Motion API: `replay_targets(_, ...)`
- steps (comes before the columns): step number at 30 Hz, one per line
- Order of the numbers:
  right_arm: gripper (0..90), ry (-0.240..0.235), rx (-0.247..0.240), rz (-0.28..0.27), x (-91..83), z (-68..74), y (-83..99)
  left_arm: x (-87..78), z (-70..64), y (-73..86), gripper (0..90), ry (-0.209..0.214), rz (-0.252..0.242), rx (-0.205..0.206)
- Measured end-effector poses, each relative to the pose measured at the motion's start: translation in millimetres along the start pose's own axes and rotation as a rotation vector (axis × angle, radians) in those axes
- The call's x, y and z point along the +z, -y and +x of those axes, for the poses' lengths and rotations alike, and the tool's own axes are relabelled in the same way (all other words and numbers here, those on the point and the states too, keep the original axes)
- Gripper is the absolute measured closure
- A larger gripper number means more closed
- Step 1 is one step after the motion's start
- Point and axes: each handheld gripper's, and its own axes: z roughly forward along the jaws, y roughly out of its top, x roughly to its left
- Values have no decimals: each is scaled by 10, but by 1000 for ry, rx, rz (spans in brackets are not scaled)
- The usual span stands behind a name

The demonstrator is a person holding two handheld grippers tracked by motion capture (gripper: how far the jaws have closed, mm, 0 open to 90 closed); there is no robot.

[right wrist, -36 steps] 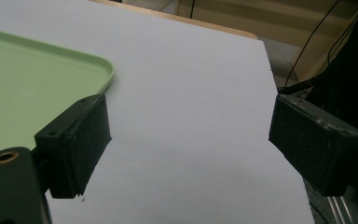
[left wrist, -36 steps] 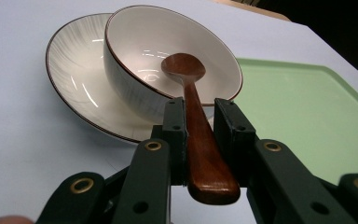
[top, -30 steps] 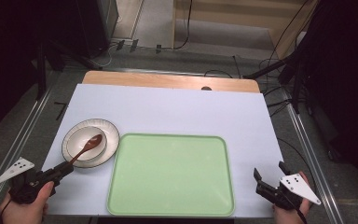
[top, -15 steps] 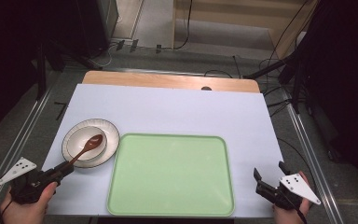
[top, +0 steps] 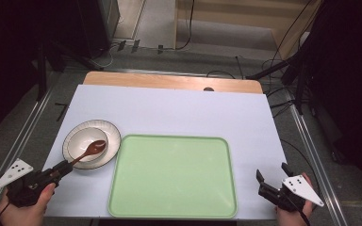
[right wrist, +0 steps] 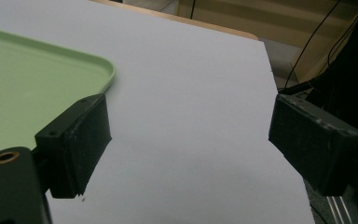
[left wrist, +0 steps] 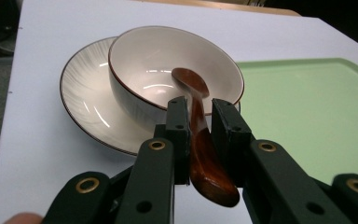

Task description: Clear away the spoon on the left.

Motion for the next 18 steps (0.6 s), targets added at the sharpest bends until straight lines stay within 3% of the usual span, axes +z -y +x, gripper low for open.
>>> replay_targets(12, 134, 1, -6, 7, 15, 14, 3, 60, 100, 47, 775, 20, 10, -84)
replay_targets(15, 134, 3, -8, 8, 15, 18, 3, 57, 117, 31, 676, 52, 8, -97)
replay_targets(18, 134, 4, -5, 8, 17, 17, 5, 20, 119, -16, 561, 83, -27, -104)
